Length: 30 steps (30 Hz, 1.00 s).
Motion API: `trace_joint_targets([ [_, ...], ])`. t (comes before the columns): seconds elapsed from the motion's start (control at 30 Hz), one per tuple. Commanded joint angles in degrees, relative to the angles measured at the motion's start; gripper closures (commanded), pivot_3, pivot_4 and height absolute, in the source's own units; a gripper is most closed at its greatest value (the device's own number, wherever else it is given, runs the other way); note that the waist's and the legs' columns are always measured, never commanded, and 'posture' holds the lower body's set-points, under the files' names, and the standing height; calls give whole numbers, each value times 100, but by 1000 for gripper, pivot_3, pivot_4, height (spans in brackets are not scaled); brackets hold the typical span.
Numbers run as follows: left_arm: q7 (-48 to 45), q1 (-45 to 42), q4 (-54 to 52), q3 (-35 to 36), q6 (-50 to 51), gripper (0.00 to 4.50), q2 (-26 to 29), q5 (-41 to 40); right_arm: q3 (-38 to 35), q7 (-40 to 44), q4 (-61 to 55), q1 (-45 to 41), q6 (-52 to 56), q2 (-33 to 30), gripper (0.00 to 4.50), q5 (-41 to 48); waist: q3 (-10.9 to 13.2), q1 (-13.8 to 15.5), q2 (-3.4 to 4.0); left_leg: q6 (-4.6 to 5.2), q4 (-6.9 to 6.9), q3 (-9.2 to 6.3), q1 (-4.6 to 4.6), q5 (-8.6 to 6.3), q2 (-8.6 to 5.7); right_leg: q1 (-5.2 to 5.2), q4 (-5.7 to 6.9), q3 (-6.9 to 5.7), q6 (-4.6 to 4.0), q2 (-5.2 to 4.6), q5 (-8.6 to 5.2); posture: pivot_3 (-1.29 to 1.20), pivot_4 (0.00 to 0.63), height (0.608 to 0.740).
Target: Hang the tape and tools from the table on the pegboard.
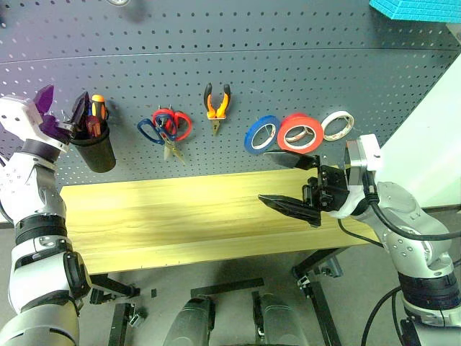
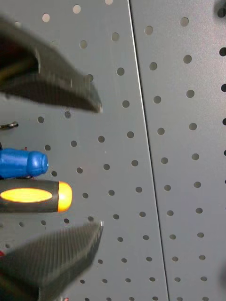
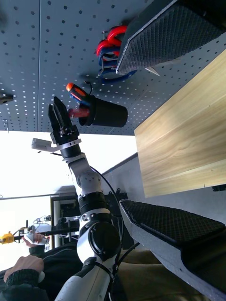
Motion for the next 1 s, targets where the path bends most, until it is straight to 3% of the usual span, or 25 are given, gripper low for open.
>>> trace_joint_targets([
  [0.03, 48, -91, -252, 69, -64, 572, 89, -38, -119, 13, -215, -72, -34, -15, 0, 61, 0, 0, 0, 0, 0, 0, 0, 0, 0, 0, 0, 0, 0, 0, 0, -20, 87, 740],
  [0.13, 27, 21, -749, 112, 173, 572, 56, -222, -116, 11, -219, -62, -40, -23, 0, 40, 0, 0, 0, 0, 0, 0, 0, 0, 0, 0, -1, 0, 0, 0, 0, -20, 87, 740],
  [0.37, -105, 854, -3110, 214, 1597, 572, 123, -1129, -215, -69, -264, 73, -50, -76, 0, 13, -1, -17, 3, 1, -2, 0, 0, -1, 3, -1, -2, 6, 0, -4, 0, -4, 97, 740],
  [0.63, -269, 1828, -4918, 8, 2684, 572, 223, -1494, -314, -184, -356, 232, -30, -81, 0, 43, -6, 12, 11, 0, -3, 0, 2, -1, 6, 4, -6, 12, -3, -3, -1, 10, 106, 740],
  [0.83, -434, 2478, -5094, -241, 2776, 572, 185, -1085, -417, -328, -448, 503, -104, -109, 0, -110, -8, 21, 15, 0, -6, -1, 6, -2, 9, 11, -12, 12, -6, -3, -4, 8, 110, 740],
  [1.0, -470, 2838, -4563, -376, 2307, 572, 24, -562, -368, -446, -384, 817, -340, -36, 0, -539, -10, 27, 21, 0, -7, 0, 7, -3, 10, 13, -19, 12, -24, -3, -14, 1, 112, 740],
])
